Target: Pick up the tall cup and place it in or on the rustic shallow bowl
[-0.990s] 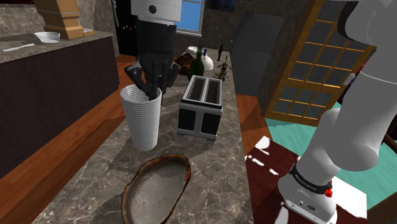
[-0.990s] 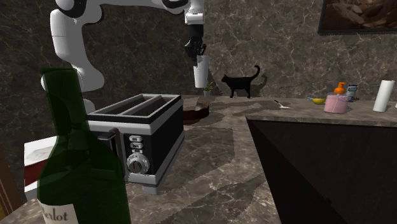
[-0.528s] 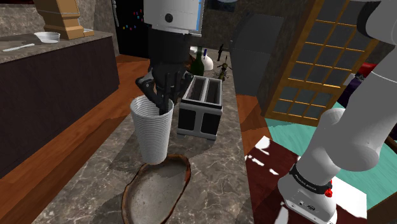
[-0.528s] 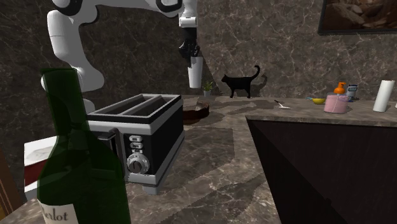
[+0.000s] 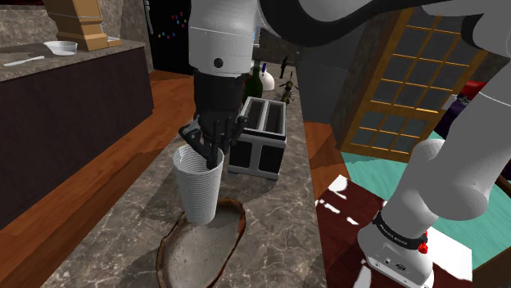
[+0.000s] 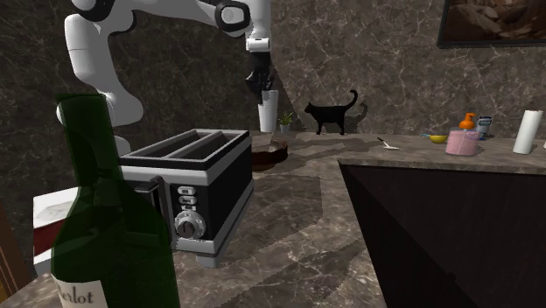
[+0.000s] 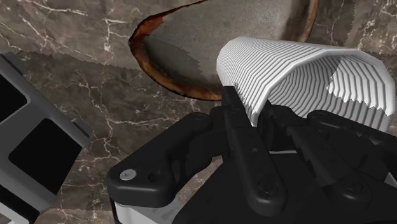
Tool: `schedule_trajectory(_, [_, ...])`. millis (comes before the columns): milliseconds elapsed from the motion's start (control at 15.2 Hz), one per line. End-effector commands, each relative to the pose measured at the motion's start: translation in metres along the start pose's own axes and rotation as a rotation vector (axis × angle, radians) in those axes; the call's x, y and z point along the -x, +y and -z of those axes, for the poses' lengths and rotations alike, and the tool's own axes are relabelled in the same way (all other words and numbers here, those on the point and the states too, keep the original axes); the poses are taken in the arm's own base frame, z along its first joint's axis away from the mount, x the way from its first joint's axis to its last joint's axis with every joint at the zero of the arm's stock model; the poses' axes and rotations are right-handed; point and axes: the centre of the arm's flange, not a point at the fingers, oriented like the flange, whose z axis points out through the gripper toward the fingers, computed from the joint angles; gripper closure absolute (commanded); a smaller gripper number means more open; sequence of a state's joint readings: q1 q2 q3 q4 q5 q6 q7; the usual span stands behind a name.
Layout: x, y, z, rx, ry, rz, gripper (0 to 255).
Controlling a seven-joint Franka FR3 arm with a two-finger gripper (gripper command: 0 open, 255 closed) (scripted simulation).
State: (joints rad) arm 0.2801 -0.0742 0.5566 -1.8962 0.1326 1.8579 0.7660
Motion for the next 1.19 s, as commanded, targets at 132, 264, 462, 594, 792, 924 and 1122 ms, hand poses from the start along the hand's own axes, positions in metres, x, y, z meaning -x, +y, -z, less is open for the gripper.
schedule_trajectory(132, [-0.002,0.001,-0.021,0.000,0.001,0.000,255])
schedule_trajectory(264, [-0.003,0.002,-0.032,0.000,0.001,0.000,255])
schedule_trajectory(462, [-0.003,0.003,-0.048,0.000,0.001,0.000,255])
schedule_trajectory(594, [-0.004,0.004,-0.055,0.000,0.001,0.000,255])
schedule_trajectory(792, [-0.004,0.004,-0.055,0.000,0.001,0.000,255])
schedule_trajectory(924, [-0.004,0.004,-0.055,0.000,0.001,0.000,255])
schedule_trajectory(1122, [-0.004,0.004,-0.055,0.000,0.001,0.000,0])
